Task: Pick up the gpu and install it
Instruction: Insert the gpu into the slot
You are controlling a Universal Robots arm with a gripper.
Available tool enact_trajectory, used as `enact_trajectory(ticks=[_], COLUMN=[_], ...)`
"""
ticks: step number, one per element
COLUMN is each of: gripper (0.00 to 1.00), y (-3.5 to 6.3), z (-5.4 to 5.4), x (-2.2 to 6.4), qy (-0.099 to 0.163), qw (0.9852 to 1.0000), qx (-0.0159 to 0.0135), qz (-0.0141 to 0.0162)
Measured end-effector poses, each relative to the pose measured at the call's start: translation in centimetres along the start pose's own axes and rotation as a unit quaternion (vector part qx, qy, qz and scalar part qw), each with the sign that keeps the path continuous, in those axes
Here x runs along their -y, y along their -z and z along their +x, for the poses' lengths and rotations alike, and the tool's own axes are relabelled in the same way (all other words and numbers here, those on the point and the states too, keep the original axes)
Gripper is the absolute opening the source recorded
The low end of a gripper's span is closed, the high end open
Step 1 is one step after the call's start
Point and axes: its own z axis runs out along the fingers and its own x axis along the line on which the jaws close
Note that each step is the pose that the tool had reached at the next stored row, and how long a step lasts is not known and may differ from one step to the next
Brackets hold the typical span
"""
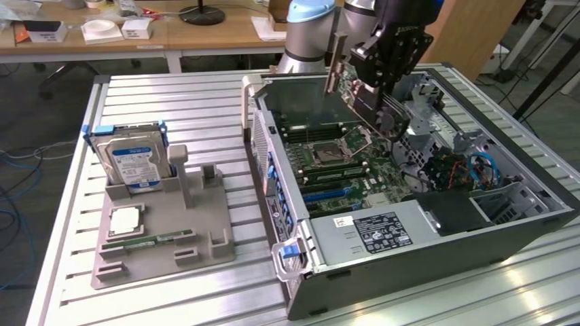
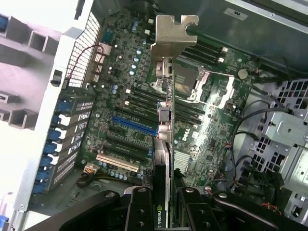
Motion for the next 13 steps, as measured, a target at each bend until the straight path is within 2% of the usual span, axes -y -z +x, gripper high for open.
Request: enact_trajectory(ticks=[3,5,6,13], gripper=[0.26,0.26,0.26,0.26], y=[0.00,0.00,0.00,0.00], z=[0.00,0.00,0.00,0.00], x=[0.00,0.00,0.00,0.00], qy=[0.014,0.055,0.076,0.107], qw=[0.9999,0.9985,0.9971,0.9942], qx=[0.0005,0.0023,0.0032,0.0044], qz=[-0.0003,-0.0013,-0.0018,-0.0025])
